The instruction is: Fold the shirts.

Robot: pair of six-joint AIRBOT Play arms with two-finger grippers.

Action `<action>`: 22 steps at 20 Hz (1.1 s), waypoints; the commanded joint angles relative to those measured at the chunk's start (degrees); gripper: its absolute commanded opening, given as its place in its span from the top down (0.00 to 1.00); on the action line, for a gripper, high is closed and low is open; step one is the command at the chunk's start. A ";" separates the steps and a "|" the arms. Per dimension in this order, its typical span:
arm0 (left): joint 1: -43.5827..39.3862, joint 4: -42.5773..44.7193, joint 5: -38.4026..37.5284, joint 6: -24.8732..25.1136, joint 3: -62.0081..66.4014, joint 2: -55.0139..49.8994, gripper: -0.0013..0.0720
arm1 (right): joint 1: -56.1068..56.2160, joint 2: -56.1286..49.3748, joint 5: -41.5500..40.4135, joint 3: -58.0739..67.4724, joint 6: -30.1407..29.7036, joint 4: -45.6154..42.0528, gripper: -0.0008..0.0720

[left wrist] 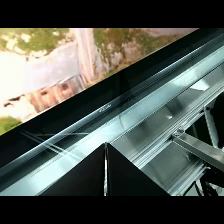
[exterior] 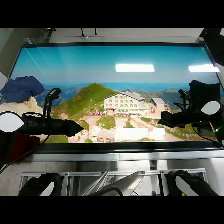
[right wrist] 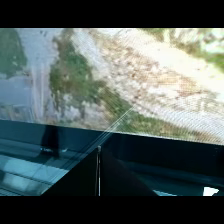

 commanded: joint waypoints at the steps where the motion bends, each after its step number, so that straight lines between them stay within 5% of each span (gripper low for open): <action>1: 0.07 0.02 0.00 0.13 -0.02 0.04 0.95 | 0.04 0.04 0.00 -0.02 0.07 0.00 0.96; 9: 1.07 2.27 0.35 -0.22 1.57 -0.57 0.95 | 0.04 0.04 0.00 -0.02 0.07 0.00 0.96; 12: 8.07 4.81 -0.31 -5.01 9.20 -4.76 0.94 | 0.04 0.04 0.00 -0.02 0.07 0.00 0.96; 13: 11.63 4.83 -0.74 -4.94 12.90 -6.95 0.89 | 0.04 0.04 0.00 -0.02 0.07 0.00 0.96; 14: 14.97 4.94 -1.03 -4.66 16.76 -9.49 0.31 | 0.04 0.04 0.00 -0.02 0.07 0.00 0.96; 15: 17.86 5.01 -0.74 -4.55 20.35 -12.17 0.07 | 0.04 0.04 0.00 -0.02 0.07 -0.02 0.96; 18: 24.28 9.88 3.91 0.04 32.85 -22.58 0.09 | 0.04 0.04 0.00 -0.02 0.07 0.00 0.96; 22: 27.67 31.82 7.04 -1.07 51.69 -41.27 0.02 | 0.04 0.04 0.00 -0.02 0.07 -0.02 0.96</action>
